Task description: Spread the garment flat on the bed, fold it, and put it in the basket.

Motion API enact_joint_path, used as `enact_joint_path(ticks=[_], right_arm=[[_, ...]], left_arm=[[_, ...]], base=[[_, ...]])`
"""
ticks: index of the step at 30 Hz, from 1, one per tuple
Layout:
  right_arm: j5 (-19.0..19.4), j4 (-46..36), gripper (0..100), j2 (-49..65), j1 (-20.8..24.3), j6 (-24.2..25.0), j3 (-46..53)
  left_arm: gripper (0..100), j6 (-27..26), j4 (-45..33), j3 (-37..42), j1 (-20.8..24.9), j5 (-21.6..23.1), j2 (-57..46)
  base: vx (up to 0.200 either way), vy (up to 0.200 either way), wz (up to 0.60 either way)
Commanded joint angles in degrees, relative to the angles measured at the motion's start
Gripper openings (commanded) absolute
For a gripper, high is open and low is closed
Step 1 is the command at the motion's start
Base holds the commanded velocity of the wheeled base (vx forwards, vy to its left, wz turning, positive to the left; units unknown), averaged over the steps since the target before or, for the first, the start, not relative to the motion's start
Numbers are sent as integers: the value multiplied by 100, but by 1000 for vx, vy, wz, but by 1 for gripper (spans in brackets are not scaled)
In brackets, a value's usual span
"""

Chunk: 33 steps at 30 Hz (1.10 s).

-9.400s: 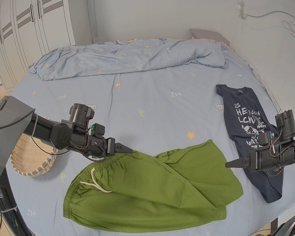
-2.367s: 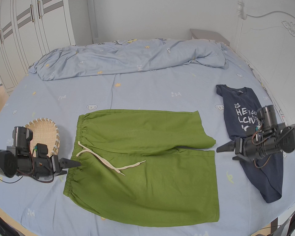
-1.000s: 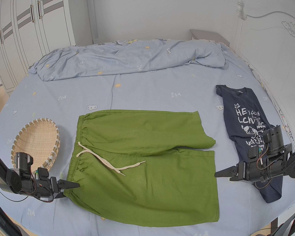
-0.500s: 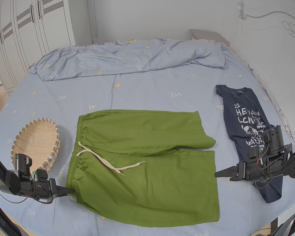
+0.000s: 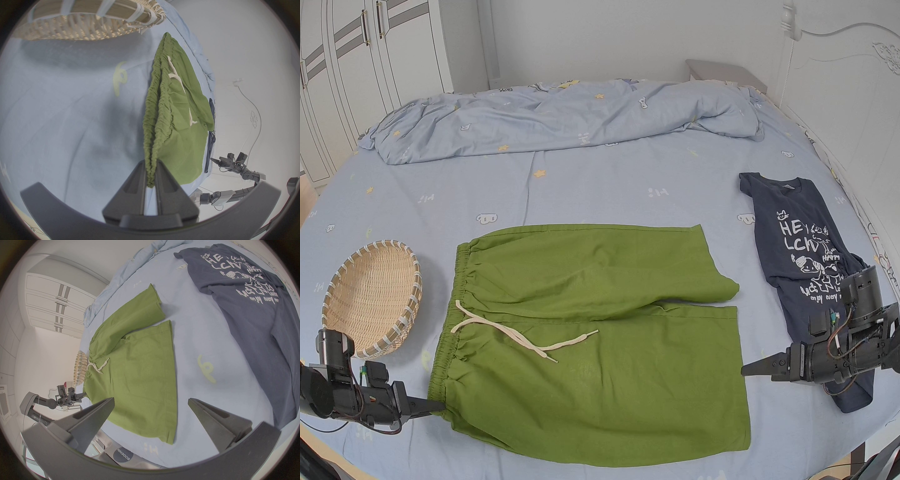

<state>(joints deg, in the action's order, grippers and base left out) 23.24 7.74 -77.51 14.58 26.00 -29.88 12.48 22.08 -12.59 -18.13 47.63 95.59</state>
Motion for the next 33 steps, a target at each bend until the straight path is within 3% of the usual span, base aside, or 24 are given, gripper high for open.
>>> enact_joint_path(ticks=[1,6,9,10,11,13,18,24,33], right_arm=[[50,-18,100,421,1,1,360],[93,-9,100,491,1,-7,632],[559,-1,100,465,-8,-7,729],[559,-1,100,465,-8,-7,729],[928,8,100,421,-25,-7,773],[1087,17,100,298,-17,-43,817],[1131,34,100,-54,1,-210,914],[1113,105,100,-871,221,-948,1239],[1113,1063,100,-1407,440,-922,1503]], left_arm=[[0,-44,-2,345,-138,1,-506],[0,-71,-2,372,-218,-8,-444],[0,-71,16,363,-235,-8,-418],[0,-71,16,363,-235,-8,-418],[0,-79,60,354,-261,-8,-409],[0,-79,104,354,-288,-8,-409],[0,-79,192,354,-297,-8,-348],[0,-79,341,354,-376,-8,-242],[0,-79,341,328,-367,-8,-216]], base=[[0,0,0],[0,0,0],[0,0,0],[0,0,0],[0,0,0],[0,0,0],[0,0,0],[0,0,0],[0,0,0]])
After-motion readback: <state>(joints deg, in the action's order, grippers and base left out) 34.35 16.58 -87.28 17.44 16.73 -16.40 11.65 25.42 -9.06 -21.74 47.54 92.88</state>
